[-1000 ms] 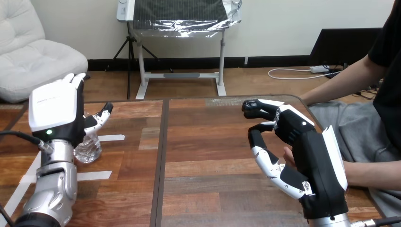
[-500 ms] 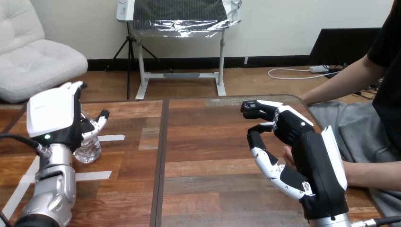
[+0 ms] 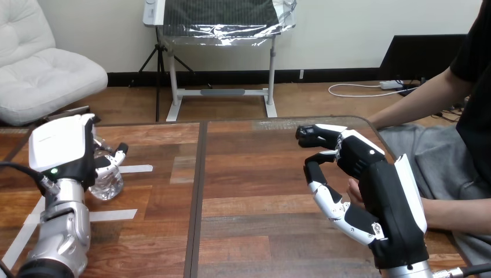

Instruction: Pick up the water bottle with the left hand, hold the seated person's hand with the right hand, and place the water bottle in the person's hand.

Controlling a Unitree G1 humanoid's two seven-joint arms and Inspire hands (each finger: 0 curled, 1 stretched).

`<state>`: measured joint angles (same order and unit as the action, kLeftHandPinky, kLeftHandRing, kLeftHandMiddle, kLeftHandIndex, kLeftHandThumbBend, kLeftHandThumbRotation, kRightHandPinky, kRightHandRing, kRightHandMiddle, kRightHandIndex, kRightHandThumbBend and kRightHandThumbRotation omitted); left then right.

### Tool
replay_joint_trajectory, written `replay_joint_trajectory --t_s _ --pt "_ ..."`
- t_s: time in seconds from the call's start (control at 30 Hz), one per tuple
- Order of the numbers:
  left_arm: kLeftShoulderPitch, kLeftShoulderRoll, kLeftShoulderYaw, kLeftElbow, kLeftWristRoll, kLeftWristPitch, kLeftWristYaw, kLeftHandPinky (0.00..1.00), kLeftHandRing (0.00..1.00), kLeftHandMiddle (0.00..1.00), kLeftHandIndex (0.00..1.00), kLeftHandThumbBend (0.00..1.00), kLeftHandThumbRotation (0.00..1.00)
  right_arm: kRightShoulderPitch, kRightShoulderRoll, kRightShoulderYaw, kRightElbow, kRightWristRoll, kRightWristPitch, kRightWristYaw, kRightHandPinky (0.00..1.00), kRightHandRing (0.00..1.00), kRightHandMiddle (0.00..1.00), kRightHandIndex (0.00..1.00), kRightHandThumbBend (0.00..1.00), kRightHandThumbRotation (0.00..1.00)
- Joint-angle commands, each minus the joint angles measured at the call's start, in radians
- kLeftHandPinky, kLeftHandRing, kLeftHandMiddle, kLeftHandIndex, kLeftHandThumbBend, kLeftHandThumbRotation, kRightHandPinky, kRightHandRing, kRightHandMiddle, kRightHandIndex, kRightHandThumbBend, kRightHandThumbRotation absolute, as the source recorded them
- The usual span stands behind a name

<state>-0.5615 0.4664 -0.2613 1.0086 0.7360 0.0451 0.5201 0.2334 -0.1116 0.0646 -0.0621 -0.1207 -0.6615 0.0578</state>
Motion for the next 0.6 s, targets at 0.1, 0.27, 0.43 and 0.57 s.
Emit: replay_joint_trajectory --t_s 0.1,0.27,0.43,0.57 --pt "-0.094 0.0 -0.018 0.026 -0.014 0.013 -0.021 0.64 0.78 0.83 0.79 0.54 0.46 -0.06 -0.009 -0.013 -0.032 0.002 -0.016 -0.001 0.56 0.69 0.73 0.67 0.3 0.12" --pt "-0.1 -0.001 -0.022 0.043 -0.024 0.015 -0.039 0.61 0.76 0.82 0.79 0.55 0.45 -0.062 -0.012 -0.015 -0.03 0.002 -0.018 -0.003 0.56 0.69 0.72 0.66 0.29 0.12" --pt "-0.101 0.0 -0.026 0.061 -0.028 0.006 -0.039 0.59 0.74 0.81 0.78 0.56 0.45 -0.061 -0.015 -0.016 -0.035 0.003 -0.013 -0.001 0.56 0.68 0.72 0.65 0.29 0.12" --pt "-0.103 -0.004 -0.029 0.079 -0.03 0.008 -0.035 0.58 0.73 0.8 0.77 0.57 0.45 -0.063 -0.018 -0.017 -0.032 0.005 -0.019 0.0 0.56 0.68 0.71 0.65 0.29 0.11"
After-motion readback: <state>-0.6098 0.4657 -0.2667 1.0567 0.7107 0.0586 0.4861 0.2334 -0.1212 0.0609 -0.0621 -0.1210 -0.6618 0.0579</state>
